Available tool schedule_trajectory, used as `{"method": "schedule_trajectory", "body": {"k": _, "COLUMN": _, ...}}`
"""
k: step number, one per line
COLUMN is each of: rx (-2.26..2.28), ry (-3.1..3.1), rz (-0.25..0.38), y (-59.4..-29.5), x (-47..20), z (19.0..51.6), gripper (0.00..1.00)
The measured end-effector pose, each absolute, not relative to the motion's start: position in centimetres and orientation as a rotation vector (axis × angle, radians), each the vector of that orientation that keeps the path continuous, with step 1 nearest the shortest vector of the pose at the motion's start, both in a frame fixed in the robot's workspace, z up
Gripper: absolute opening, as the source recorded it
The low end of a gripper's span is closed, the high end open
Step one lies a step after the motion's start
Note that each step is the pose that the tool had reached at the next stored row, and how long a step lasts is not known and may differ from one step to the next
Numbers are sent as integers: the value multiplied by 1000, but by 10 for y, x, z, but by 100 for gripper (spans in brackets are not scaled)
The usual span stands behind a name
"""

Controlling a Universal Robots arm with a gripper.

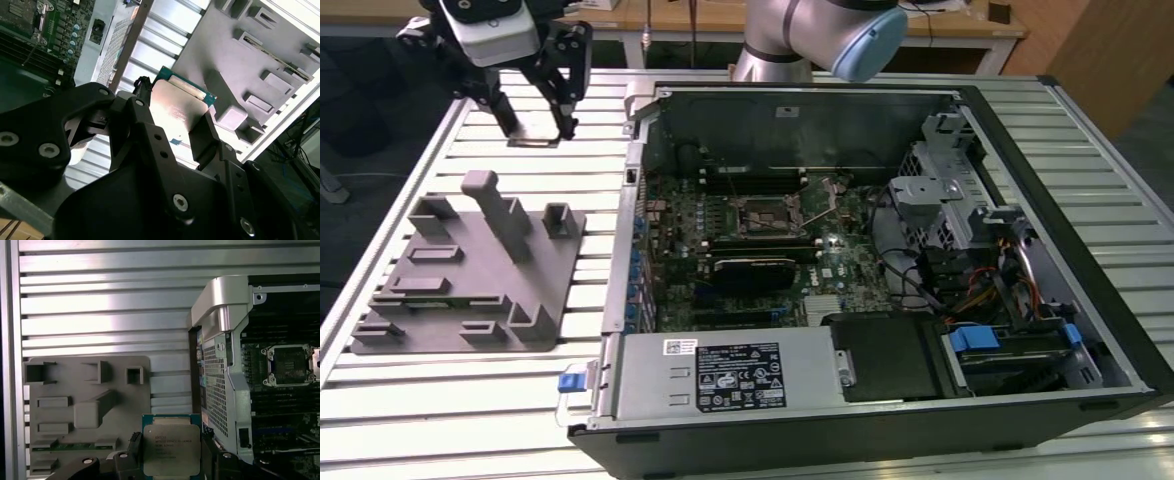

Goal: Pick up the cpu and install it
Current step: 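Pick up the cpu and move it towards the insertion slot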

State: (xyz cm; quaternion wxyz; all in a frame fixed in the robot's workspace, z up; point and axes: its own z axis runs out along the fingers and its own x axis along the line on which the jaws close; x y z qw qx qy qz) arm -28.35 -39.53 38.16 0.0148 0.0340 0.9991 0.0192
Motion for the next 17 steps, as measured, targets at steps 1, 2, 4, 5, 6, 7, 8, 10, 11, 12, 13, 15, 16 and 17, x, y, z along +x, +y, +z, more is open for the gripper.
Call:
{"method": "schedule_trajectory", "body": {"k": 1, "rx": 106, "ry": 3109, "rz": 60, "y": -395, "x": -283, "z": 382, "gripper": 55}}
{"method": "schedule_trajectory", "body": {"k": 2, "rx": 106, "ry": 3110, "rz": 60, "y": -395, "x": -282, "z": 382, "gripper": 55}}
{"method": "schedule_trajectory", "body": {"k": 4, "rx": 106, "ry": 3110, "rz": 60, "y": -395, "x": -280, "z": 382, "gripper": 55}}
{"method": "schedule_trajectory", "body": {"k": 5, "rx": 106, "ry": 3110, "rz": 60, "y": -395, "x": -279, "z": 382, "gripper": 55}}
{"method": "schedule_trajectory", "body": {"k": 6, "rx": 106, "ry": 3110, "rz": 60, "y": -395, "x": -278, "z": 382, "gripper": 55}}
{"method": "schedule_trajectory", "body": {"k": 7, "rx": 106, "ry": 3110, "rz": 60, "y": -395, "x": -277, "z": 382, "gripper": 55}}
{"method": "schedule_trajectory", "body": {"k": 8, "rx": 106, "ry": 3110, "rz": 60, "y": -395, "x": -276, "z": 382, "gripper": 55}}
{"method": "schedule_trajectory", "body": {"k": 10, "rx": 106, "ry": 3110, "rz": 60, "y": -394, "x": -274, "z": 382, "gripper": 55}}
{"method": "schedule_trajectory", "body": {"k": 11, "rx": 106, "ry": 3110, "rz": 60, "y": -394, "x": -273, "z": 382, "gripper": 55}}
{"method": "schedule_trajectory", "body": {"k": 12, "rx": 106, "ry": 3110, "rz": 60, "y": -394, "x": -272, "z": 382, "gripper": 55}}
{"method": "schedule_trajectory", "body": {"k": 13, "rx": 106, "ry": 3109, "rz": 60, "y": -394, "x": -271, "z": 382, "gripper": 55}}
{"method": "schedule_trajectory", "body": {"k": 15, "rx": 106, "ry": 3110, "rz": 60, "y": -394, "x": -269, "z": 382, "gripper": 55}}
{"method": "schedule_trajectory", "body": {"k": 16, "rx": 106, "ry": 3109, "rz": 60, "y": -394, "x": -267, "z": 382, "gripper": 55}}
{"method": "schedule_trajectory", "body": {"k": 17, "rx": 106, "ry": 3109, "rz": 60, "y": -394, "x": -266, "z": 382, "gripper": 55}}
